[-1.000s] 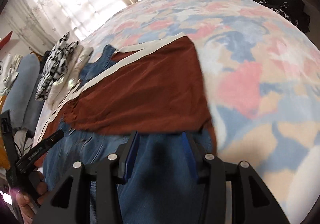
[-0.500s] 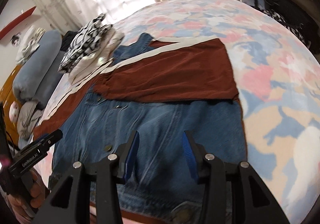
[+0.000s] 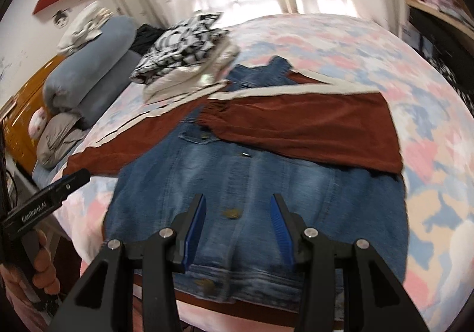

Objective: Fold large clothes
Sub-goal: 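Grasp the other brown sleeve cuff with the left tool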

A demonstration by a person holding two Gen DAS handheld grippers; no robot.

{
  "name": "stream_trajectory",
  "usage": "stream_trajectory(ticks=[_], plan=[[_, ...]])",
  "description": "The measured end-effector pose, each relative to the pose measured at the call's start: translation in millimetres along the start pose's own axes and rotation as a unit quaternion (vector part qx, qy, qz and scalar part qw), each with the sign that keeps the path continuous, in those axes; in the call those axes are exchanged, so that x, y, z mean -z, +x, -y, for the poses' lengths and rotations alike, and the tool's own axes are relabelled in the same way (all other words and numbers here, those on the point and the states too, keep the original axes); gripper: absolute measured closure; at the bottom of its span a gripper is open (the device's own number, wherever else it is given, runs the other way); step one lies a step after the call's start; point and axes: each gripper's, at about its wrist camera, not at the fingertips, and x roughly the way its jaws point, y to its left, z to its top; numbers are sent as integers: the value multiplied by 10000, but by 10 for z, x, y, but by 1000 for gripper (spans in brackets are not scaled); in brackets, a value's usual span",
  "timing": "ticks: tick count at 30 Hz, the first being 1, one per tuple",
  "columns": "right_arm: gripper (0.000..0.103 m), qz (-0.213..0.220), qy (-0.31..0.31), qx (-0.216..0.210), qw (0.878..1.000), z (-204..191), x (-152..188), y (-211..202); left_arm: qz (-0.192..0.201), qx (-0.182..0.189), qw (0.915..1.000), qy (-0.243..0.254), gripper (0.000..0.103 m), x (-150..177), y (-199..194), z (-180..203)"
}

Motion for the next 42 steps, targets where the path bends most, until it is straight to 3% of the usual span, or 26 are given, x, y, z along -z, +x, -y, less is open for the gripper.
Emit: stream_trajectory(ticks=[4, 10, 24, 31, 42], plan=[[58, 40, -252, -206, 9995, -300, -130, 57, 82, -125, 9991, -405, 24, -114, 21, -421], [58, -22, -543, -554, 9970, -792, -448, 276, -98, -158, 9934, -1135, 24, -222, 243, -1107], [58, -383, -967, -1117, 9883, -1919, -977, 1437, -349, -148, 9601, -2770, 24, -115, 1097, -2649], [58, -599, -1174, -1367, 9818, -2422, -931, 2056, -147, 166, 9389, -3434, 24, -8, 1414, -3189], [58, -1219, -1224, -1492, 9736, -2746, -455, 2718, 265, 109, 9311, -3636, 24, -111, 1669, -3548]])
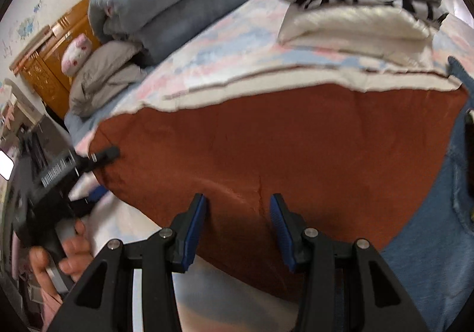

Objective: Fold large clothes
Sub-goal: 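Grasp the other brown sleeve cuff with the left tool, then fold the held sleeve over the first sleeve with the left tool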

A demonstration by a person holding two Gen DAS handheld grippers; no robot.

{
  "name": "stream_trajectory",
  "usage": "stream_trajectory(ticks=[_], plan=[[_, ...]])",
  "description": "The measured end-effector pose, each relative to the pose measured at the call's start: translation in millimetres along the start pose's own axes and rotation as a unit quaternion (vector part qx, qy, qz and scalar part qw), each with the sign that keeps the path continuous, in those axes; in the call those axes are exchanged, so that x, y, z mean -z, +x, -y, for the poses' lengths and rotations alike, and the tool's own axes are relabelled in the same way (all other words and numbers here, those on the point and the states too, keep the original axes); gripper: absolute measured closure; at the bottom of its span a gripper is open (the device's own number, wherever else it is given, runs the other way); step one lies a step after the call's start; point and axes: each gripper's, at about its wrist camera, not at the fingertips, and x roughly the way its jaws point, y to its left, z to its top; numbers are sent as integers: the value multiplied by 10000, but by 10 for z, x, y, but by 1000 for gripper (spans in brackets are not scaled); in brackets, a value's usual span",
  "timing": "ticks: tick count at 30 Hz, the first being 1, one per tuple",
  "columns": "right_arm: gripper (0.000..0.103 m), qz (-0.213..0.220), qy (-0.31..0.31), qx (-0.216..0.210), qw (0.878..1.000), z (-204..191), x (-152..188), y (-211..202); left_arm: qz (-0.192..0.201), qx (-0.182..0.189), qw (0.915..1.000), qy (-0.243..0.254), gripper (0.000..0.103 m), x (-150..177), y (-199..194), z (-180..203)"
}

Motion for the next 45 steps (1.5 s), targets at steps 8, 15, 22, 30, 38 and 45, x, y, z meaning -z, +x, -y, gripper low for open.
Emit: stream_trajectory(ticks=[8, 15, 22, 30, 38, 45], plan=[[58, 44, 67, -33, 10000, 42, 87, 59, 348, -132, 9975, -598, 88, -177, 61, -196], [58, -1, 260, -201, 9995, 84, 35, -34, 922, -730, 9928, 233, 96, -181, -306, 317], [58, 363, 573, -401, 9969, 247, -2, -595, 1131, -719, 9812, 1389, 96, -206, -831, 1378], [58, 1073, 1103, -219, 9878, 809, 110, -1490, 1087, 187, 9647, 2389, 96, 161, -1339, 2798], [58, 1820, 1700, 358, 9678, 1640, 508, -2397, 511, 810, 9427, 3196, 96, 1151, -1202, 3898], [58, 2089, 2282, 705, 9483, 2291, 941, -2852, -228, 690, 9161, 3943, 96, 2341, -595, 4430]])
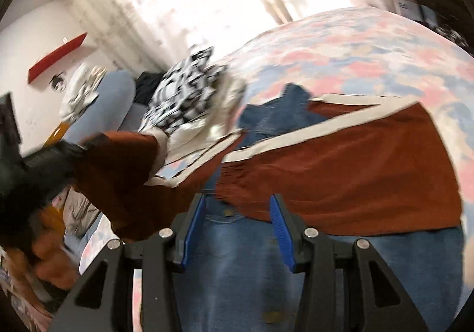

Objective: Fold large clothes
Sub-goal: 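Fold the held sleeve over the first sleeve with the left tool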

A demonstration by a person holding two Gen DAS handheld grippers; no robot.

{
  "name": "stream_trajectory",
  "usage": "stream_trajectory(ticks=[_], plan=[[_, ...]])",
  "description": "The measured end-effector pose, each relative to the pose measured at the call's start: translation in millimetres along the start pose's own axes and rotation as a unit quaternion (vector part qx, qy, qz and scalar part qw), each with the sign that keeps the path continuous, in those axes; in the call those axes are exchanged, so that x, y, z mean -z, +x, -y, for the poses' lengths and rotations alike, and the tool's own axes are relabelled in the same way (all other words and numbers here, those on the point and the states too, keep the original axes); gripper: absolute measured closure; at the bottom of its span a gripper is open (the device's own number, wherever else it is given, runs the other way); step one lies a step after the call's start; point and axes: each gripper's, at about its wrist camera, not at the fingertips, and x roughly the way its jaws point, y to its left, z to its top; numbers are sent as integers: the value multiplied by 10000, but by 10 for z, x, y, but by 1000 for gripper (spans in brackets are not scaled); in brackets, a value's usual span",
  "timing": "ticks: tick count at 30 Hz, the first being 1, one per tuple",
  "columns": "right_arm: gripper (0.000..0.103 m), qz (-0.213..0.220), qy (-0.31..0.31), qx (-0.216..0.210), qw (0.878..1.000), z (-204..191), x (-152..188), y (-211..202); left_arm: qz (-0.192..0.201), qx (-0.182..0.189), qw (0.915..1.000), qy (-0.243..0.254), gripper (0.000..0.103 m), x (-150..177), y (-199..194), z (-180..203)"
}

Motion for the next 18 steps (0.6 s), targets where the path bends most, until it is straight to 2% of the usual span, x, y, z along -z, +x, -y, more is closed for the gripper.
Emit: stream_trajectory(ticks=[3, 6, 9, 10, 11, 13, 18], plan=[[58, 22, 145, 195, 9997, 310, 16, -96, -404, -161, 9983, 376, 94, 328, 396, 323], [58, -54, 331, 312, 9990, 574, 53, -132, -953, -242, 9924, 742, 89, 667, 800, 585], [58, -154, 426, 423, 9981, 777, 107, -142, -1238, -117, 9883, 879, 63, 903, 978, 684], [58, -202, 460, 448, 9977, 833, 128, -131, -1277, -30, 9879, 883, 46, 948, 983, 702], [58, -241, 486, 458, 9975, 871, 152, -126, -1277, 45, 9880, 866, 33, 965, 965, 701], [58, -311, 521, 432, 9972, 927, 196, -120, -1204, 169, 9893, 803, 24, 970, 892, 703], [58, -395, 481, 341, 9975, 914, 209, -84, -1219, 591, 9896, 477, 21, 898, 697, 551]])
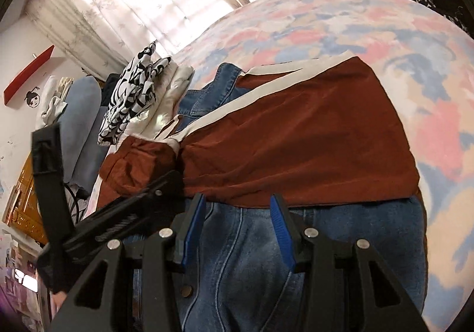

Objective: Fold large clothes
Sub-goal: 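Fold the held sleeve over the first sleeve with the left tool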

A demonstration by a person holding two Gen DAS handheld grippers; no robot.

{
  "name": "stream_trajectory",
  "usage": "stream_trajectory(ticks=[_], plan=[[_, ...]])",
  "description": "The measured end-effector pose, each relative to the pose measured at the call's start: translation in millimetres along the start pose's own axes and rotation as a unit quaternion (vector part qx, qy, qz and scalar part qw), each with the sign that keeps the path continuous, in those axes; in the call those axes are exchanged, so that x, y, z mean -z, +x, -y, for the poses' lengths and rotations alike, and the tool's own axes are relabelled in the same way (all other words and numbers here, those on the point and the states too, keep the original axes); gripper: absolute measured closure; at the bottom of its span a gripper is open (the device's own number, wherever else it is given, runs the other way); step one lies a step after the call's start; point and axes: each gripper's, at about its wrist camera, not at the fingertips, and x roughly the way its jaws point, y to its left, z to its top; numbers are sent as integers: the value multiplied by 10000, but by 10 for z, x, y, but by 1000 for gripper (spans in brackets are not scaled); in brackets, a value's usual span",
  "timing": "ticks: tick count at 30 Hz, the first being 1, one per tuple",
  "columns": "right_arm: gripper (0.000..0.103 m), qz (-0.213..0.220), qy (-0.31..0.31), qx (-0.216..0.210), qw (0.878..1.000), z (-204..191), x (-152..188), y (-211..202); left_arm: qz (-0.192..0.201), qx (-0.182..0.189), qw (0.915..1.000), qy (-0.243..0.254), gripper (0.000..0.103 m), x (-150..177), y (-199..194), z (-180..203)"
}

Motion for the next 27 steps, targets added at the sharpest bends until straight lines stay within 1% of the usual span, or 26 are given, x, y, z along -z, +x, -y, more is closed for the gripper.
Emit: stream_trajectory(ticks=[2, 6, 10, 11, 15, 17, 21, 25, 27], plan=[[58, 8, -101, -18, 9999, -52, 9, -8, 0, 137, 9997, -211, 21, -33, -66, -96], [57, -17, -320, -55, 9995, -174, 36, -14, 73, 365, 9974, -624, 21, 44, -288, -340], [41, -71, -483, -114, 9987, -313, 78, 12, 230, 348, 9957, -833, 21, 155, -510, -579], [39, -75, -517, -130, 9985, -346, 86, 20, 275, 283, 9956, -855, 21, 177, -565, -644], [39, -177, -645, -84, 9977, -442, 109, 96, 405, -175, 9947, -929, 20, 273, -707, -927], [39, -238, -628, -72, 9977, -448, 113, 138, 403, -377, 9933, -1013, 20, 324, -729, -1092], [39, -403, -521, -57, 9978, -414, 96, 246, 313, -539, 9906, -1218, 20, 438, -736, -1371], [39, -443, -460, 47, 9979, -363, -8, 326, 200, -539, 9870, -1500, 20, 523, -685, -1599], [39, -468, -427, 83, 9980, -339, -90, 384, 199, -538, 9859, -1572, 20, 539, -653, -1652]])
